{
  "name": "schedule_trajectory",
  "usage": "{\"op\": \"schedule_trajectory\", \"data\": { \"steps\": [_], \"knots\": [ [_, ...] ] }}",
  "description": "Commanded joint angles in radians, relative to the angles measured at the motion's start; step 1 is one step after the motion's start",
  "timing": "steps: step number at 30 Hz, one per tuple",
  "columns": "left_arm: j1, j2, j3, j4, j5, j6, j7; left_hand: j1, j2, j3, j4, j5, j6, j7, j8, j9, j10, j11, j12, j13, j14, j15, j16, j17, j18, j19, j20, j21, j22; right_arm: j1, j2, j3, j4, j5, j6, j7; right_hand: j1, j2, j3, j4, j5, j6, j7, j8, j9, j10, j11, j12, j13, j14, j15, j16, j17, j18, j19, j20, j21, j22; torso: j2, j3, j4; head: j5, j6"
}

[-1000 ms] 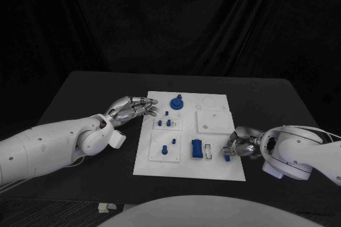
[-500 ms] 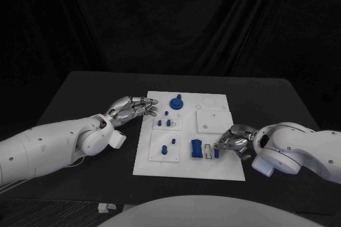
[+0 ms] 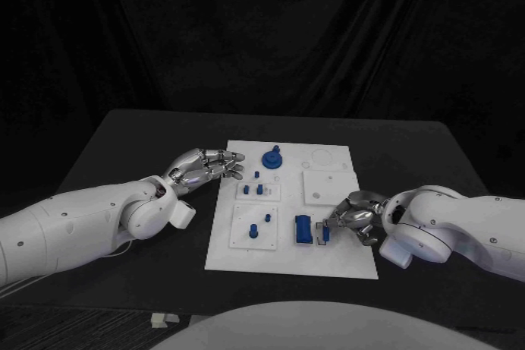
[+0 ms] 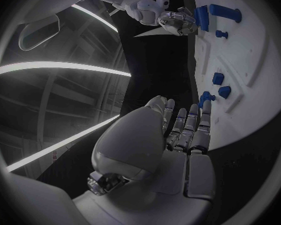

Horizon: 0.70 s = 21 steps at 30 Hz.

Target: Assemble the parts on the task board

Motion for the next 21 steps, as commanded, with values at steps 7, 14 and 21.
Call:
{"op": "schedule_trajectory", "data": {
  "steps": [7, 14, 21],
  "knots": [
    [-0.001, 0.006, 0.001, 0.0, 0.006, 0.017, 0.007, -0.007, -0.001, 0.008, -0.001, 0.005, 0.004, 0.006, 0.003, -0.002, 0.004, 0.001, -0.004, 0.001, 0.002, 0.005, -0.006, 0.0, -0.006, -0.004, 0.0, 0.004, 0.001, -0.005, 0.017, 0.0, -0.016, -0.087, 0.065, -0.02, -0.027, 0.004, -0.013, -0.008, -0.078, -0.03, 0.005, 0.005, 0.011, 0.104, 0.011, 0.005, 0.263, 0.066, 0.01, -0.012, 0.085, 0.022, -0.02, 0.006, -0.038, 0.139, 0.0, 0.0003, -0.0009, 0.002, 0.0],
    [-0.001, 0.005, 0.001, 0.0, 0.006, 0.018, 0.006, -0.007, -0.001, 0.009, -0.001, 0.005, 0.004, 0.007, 0.003, -0.002, 0.004, 0.001, -0.004, 0.001, 0.002, 0.005, -0.006, 0.0, -0.006, -0.004, 0.0, 0.004, 0.002, -0.008, 0.024, 0.0, -0.022, -0.131, 0.087, -0.041, -0.04, 0.004, -0.023, -0.008, -0.127, -0.04, 0.008, 0.007, 0.016, 0.104, 0.014, 0.005, 0.263, 0.063, 0.014, -0.015, 0.079, 0.025, -0.027, 0.01, -0.055, 0.135, 0.001, 0.0002, -0.0003, 0.0, 0.0],
    [-0.002, 0.007, 0.001, 0.001, 0.006, 0.019, 0.006, -0.007, -0.001, 0.009, -0.001, 0.005, 0.004, 0.007, 0.003, -0.002, 0.004, 0.001, -0.004, 0.001, 0.002, 0.005, -0.006, 0.0, -0.006, -0.004, 0.0, 0.004, 0.002, -0.01, 0.028, 0.0, -0.023, -0.14, 0.097, -0.052, -0.051, 0.005, -0.031, -0.005, -0.161, -0.043, 0.009, 0.009, 0.018, 0.104, 0.016, 0.005, 0.263, 0.063, 0.015, -0.015, 0.079, 0.025, -0.028, 0.012, -0.059, 0.134, 0.0, 0.0, -0.0017, 0.002, 0.0]
  ]
}}
